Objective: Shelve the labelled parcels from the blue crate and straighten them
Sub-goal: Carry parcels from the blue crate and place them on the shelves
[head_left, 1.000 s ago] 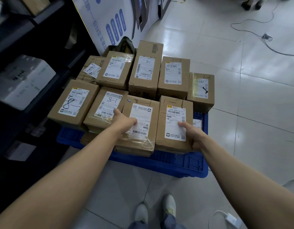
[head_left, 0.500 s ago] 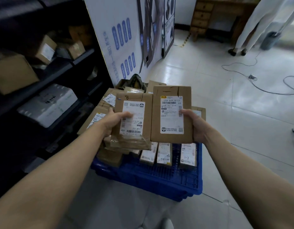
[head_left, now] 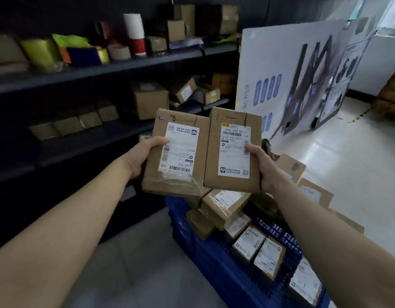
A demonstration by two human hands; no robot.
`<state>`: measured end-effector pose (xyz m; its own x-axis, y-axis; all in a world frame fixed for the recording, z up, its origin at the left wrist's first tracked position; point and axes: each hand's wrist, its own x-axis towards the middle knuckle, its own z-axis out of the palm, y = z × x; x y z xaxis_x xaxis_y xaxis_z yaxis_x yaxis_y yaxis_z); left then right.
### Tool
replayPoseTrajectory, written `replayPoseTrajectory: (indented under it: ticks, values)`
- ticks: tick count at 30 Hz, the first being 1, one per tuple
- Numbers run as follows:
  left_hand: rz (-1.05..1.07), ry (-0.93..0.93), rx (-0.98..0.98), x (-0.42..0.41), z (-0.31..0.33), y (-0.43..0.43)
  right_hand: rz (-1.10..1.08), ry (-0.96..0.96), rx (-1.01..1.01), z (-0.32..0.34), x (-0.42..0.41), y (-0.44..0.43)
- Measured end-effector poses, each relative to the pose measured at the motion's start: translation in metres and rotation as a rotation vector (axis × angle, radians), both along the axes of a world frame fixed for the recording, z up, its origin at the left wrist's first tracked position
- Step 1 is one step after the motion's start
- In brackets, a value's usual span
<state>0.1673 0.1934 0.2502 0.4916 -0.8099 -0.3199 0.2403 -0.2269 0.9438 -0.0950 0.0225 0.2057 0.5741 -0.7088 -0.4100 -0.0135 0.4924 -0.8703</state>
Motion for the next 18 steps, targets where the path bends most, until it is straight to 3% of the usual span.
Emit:
replayPoseTrajectory:
  ticks: [9,18]
  values:
    - [0.554,-0.033,-0.060,0.012,0.008,0.179,0.632,-0.032,-0.030,0.028,0.135,0.056]
    - [1.160,-0.084,-0.100,-0.054,0.020,0.431,1.259,-0.091,-0.145,0.049,0.247,0.277]
